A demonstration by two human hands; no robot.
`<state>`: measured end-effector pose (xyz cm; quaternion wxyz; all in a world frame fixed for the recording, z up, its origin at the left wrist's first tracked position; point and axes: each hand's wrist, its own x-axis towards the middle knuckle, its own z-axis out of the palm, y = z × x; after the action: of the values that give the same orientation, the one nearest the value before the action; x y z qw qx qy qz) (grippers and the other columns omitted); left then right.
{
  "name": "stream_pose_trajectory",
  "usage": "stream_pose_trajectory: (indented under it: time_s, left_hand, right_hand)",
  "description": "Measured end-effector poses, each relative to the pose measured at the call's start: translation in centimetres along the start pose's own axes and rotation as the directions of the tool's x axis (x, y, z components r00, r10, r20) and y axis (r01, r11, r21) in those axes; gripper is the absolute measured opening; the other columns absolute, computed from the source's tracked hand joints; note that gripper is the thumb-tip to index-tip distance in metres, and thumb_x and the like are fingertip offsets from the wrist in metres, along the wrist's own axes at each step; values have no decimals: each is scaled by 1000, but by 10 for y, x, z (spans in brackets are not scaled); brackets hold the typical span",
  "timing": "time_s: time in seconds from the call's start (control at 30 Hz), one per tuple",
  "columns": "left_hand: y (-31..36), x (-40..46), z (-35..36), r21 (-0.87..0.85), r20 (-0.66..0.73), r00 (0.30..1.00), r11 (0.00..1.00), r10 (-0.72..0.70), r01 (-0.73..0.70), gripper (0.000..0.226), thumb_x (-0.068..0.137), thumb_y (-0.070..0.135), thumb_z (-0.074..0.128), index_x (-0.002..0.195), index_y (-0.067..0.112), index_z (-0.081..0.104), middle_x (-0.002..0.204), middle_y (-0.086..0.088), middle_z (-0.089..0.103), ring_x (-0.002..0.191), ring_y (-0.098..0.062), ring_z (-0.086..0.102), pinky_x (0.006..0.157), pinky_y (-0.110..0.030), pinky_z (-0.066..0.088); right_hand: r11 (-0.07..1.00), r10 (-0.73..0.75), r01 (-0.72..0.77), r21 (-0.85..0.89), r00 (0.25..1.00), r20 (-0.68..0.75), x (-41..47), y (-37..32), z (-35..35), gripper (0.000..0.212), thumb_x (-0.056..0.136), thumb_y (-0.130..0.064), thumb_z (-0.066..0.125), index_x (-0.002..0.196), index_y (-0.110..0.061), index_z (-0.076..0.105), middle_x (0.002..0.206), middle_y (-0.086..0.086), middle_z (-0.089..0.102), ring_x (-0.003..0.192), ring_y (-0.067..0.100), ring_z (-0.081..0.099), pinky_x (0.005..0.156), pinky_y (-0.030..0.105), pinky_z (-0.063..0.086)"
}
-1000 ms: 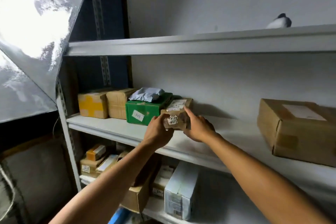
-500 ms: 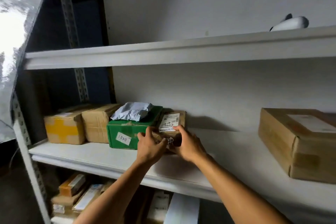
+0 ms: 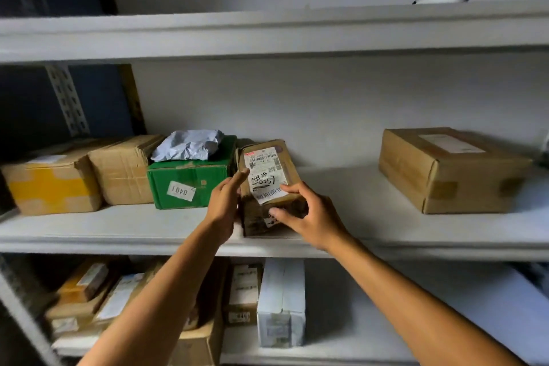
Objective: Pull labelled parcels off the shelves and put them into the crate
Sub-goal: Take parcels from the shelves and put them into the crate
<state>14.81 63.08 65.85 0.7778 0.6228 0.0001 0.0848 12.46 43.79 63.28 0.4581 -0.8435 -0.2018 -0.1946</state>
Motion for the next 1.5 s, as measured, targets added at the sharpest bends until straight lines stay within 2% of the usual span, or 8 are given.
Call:
stream_pose_trajectory:
  time_s: [0.27,0.37,0.53,0.63,0.77,0.93,1.23,1.5]
  left_hand:
    - [-5,-24,6,-256,15,996,964,82,-76,16,92,8,66,103,15,57,103,-9,66,91,-22,66,68,-37,57]
    - [-12,-34,13,-300,41,995,951,91,-74,24,90,5,69,111,13,61,117,-18,66,103,-28,66,89,-49,57]
    - [-14,-65,26,-298,154,979,951,134,-83,46,74,8,71,118,20,62,115,-19,62,102,-27,66,78,-36,62]
    - [-9,-83,42,-293,262,957,955,123,-43,56,73,8,69,127,20,61,112,-17,57,102,-30,66,89,-46,59]
    - [-10,-105,71,-230,390,913,973,119,-29,48,76,15,66,124,22,64,114,-7,74,107,-27,70,90,-46,58]
    - [-28,-133,122,-203,492,867,979,84,20,44,82,18,60,125,22,65,120,-12,71,113,-29,68,93,-47,56]
    - [-79,-226,230,-145,631,775,975,-40,168,54,79,16,68,131,9,59,116,-16,72,106,-30,70,87,-42,59]
    - [-109,-328,329,-109,760,641,950,-110,292,50,75,7,71,125,7,60,101,-12,71,88,-18,71,77,-32,58]
  right_hand:
    - [969,-10,79,235,959,-284,-47,-10,1,15,94,-24,70,108,-20,66,104,-11,72,98,2,69,80,21,56]
    - [916,83,62,395,937,-339,-63,-13,-4,33,93,-22,70,120,-30,54,117,-2,69,107,11,69,85,24,55]
    - [747,396,-105,657,863,-313,-73,-13,-16,70,80,-46,73,144,-29,48,120,5,71,112,20,68,97,44,55]
    - [636,375,-52,770,893,-250,-83,-16,-32,54,94,-39,60,141,-13,53,132,15,65,124,35,61,104,54,49]
    - [510,363,-16,860,910,-198,-105,-15,-69,68,90,-39,64,145,-5,46,141,24,56,129,40,55,105,55,48]
    - [575,497,-71,815,822,-278,-145,2,-111,94,75,-47,81,148,-6,38,142,25,54,132,42,52,109,67,39]
    - [571,624,-99,815,698,-352,-271,34,-202,94,71,-50,79,146,-4,44,140,27,56,131,44,52,109,63,40]
    - [656,687,-70,752,468,-556,-392,45,-292,104,63,-48,87,143,-2,38,135,31,57,124,47,57,103,69,43]
